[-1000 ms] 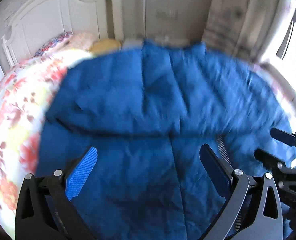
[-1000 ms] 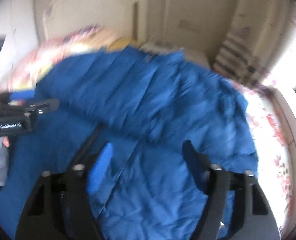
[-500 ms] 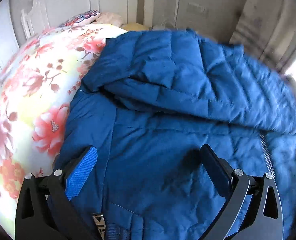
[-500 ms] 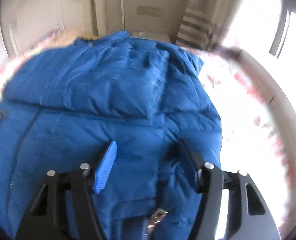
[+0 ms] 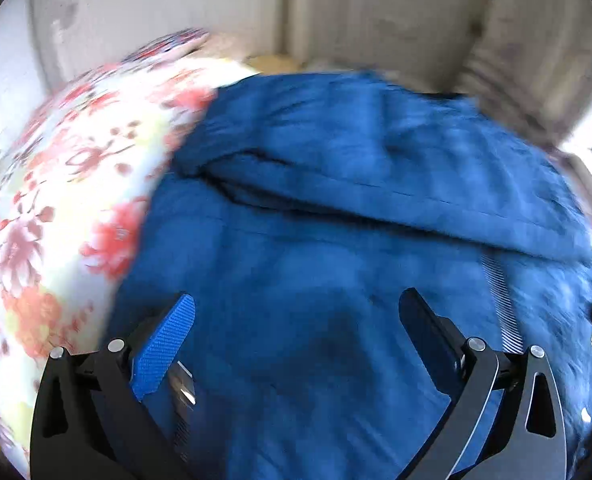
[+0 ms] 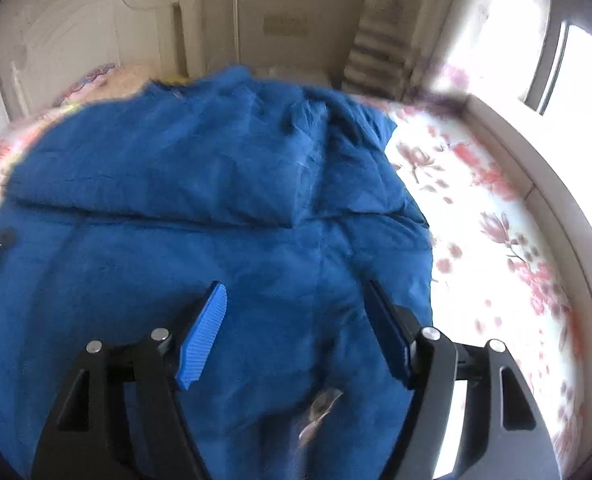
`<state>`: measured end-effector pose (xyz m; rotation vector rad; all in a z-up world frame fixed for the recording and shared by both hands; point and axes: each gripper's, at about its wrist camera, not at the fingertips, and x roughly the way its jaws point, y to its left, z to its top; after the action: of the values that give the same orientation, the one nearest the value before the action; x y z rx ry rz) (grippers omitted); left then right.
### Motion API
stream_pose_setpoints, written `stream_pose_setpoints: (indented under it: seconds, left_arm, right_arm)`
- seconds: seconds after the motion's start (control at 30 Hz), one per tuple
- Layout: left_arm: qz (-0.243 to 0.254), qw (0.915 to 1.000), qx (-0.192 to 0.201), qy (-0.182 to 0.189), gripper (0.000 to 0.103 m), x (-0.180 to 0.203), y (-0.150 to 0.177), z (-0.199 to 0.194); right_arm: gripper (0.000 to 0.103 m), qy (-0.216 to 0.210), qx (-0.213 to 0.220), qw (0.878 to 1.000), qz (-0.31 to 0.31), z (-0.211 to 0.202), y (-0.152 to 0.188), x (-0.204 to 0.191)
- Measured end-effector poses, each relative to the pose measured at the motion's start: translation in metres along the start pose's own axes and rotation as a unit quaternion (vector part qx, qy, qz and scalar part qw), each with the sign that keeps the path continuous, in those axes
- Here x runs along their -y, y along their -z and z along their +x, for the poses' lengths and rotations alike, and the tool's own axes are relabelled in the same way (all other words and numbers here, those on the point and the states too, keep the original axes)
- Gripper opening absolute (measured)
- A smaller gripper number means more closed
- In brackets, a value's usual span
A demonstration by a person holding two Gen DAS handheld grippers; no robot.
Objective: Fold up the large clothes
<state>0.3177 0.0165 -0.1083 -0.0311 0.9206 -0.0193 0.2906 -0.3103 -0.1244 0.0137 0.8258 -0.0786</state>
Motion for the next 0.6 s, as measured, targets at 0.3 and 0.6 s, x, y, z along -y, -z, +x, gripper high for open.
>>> stream_pose_setpoints:
  seconds: [0.3,0.6]
  left_arm:
    - [0.078,0.9965,-0.02,-0.023,0.099,0.041,0.036,0.003]
    - [-0.003,0.9976,0.041,-0.056,0.098,-0.043,0.086,-0.055]
  right_arm:
    - [0.074,-0.025,-0.024,0.989,-0.141,-0.015,0.048,-0.1]
    - [0.078,0.014,0.01,0.998,-0.052,-0.079,0.092,-0.02]
